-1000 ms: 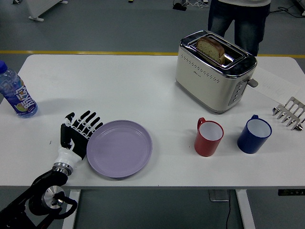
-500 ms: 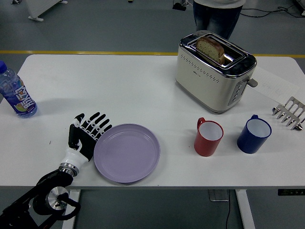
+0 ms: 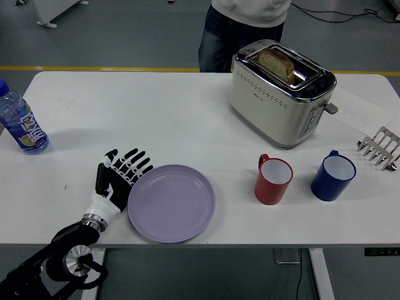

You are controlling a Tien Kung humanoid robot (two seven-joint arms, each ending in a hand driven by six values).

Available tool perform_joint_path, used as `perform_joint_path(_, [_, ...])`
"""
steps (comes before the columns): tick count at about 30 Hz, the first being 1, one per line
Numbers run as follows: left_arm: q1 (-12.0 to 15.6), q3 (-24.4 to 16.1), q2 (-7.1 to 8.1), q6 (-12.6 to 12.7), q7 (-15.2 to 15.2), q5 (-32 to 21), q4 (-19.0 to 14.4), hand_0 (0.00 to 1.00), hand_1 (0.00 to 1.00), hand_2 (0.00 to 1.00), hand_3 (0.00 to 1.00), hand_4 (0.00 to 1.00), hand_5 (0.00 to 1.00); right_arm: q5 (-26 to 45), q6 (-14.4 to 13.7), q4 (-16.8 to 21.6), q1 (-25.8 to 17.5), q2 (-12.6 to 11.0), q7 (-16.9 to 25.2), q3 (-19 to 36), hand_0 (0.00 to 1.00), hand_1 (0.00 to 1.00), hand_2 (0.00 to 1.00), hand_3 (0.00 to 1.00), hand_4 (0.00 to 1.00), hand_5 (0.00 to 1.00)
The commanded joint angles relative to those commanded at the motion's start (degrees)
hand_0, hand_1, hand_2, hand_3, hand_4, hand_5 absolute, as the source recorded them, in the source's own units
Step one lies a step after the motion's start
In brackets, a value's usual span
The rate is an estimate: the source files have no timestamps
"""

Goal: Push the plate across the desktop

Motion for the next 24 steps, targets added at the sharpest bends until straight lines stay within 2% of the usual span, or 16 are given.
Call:
perform_joint_path(10, [0.91,-2.58,-0.27,0.21,0.07,0.79,-0.39,0.684,0.710,0.696,0.582,0.495,0.998,-0.05,0.01,0.04,-0.27,0.00,-0.06,0.02,0.597,0.587,0.643,0.658,0.174,0.718])
perform_joint_path(14, [2.11,-7.00,-0.78,0.70,0.28,2.13,-0.69,0.684,0.710,0.696,0.582,0.495,0.998,0.04,-0.03,0.06,-0.44,0.00,-0.07,-0.01,0.597,0.587,0.643,0.658,0.174,0.718])
perform_joint_path(17, [3.51,-12.82,-1.35,0.98,0.71,4.03,-1.05,0.684,0.709,0.696,0.582,0.495,0.998,-0.11,-0.02,0.05,-0.54,0.00,-0.06,0.13,0.597,0.586,0.643,0.658,0.174,0.717])
perform_joint_path(24, [5.20,-20.68,-0.87,0.55,1.76,6.60,-2.25,0.684,0.710,0.696,0.581,0.494,0.998,-0.27,0.00,0.00,-0.68,0.00,0.09,0.29,0.597,0.587,0.642,0.659,0.173,0.715])
